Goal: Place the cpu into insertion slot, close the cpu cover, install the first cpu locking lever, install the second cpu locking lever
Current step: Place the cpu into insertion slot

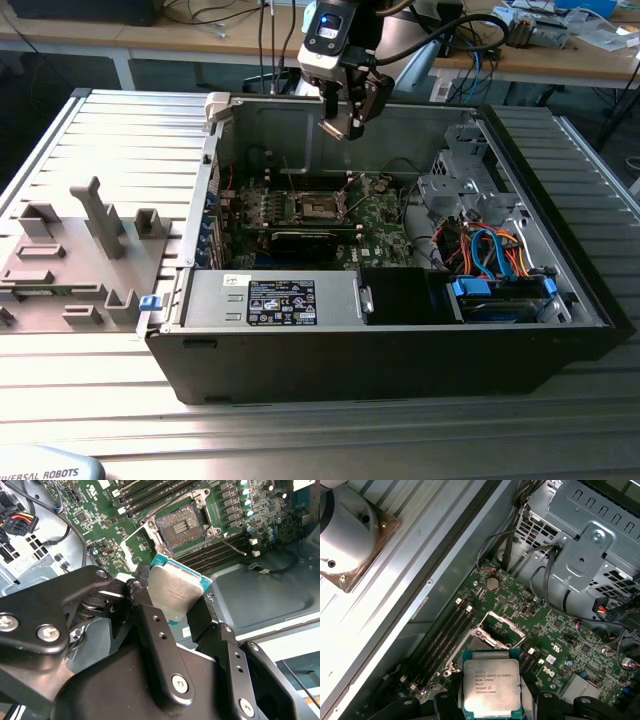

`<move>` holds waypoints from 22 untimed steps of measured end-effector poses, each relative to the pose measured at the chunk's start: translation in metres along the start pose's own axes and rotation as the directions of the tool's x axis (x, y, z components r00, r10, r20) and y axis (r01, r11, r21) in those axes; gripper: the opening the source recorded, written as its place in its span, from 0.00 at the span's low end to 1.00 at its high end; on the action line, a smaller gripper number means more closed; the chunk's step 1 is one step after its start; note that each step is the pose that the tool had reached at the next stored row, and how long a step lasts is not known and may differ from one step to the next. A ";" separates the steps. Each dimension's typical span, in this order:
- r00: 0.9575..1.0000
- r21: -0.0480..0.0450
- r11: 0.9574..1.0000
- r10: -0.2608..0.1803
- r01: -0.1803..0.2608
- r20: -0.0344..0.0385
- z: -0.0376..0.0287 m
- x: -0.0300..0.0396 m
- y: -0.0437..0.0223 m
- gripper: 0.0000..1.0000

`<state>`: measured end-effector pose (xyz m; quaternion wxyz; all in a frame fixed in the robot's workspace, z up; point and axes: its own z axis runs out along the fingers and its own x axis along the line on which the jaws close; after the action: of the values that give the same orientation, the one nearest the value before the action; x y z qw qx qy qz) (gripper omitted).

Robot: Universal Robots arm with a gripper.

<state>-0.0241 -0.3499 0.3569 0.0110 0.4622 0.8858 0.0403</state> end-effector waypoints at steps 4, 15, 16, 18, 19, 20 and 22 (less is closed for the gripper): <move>1.000 0.000 1.000 0.003 -0.003 0.000 0.0000 0.0000 0.0000 0.54; 1.000 0.000 1.000 0.014 -0.014 0.001 0.0000 0.0000 0.0000 0.54; 1.000 0.000 1.000 0.014 -0.014 0.001 0.0000 0.0000 0.0000 0.54; 1.000 0.000 1.000 0.015 -0.015 0.001 0.0000 0.0000 0.0000 0.54; 1.000 0.000 1.000 0.016 -0.016 0.001 0.0000 0.0000 0.0000 0.54; 1.000 0.000 1.000 0.017 -0.017 0.001 0.0000 0.0000 0.0000 0.54; 1.000 0.000 1.000 0.018 -0.018 0.001 0.0000 0.0000 0.0000 0.54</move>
<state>-0.0241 -0.3499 0.3569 0.0113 0.4702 0.8816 0.0401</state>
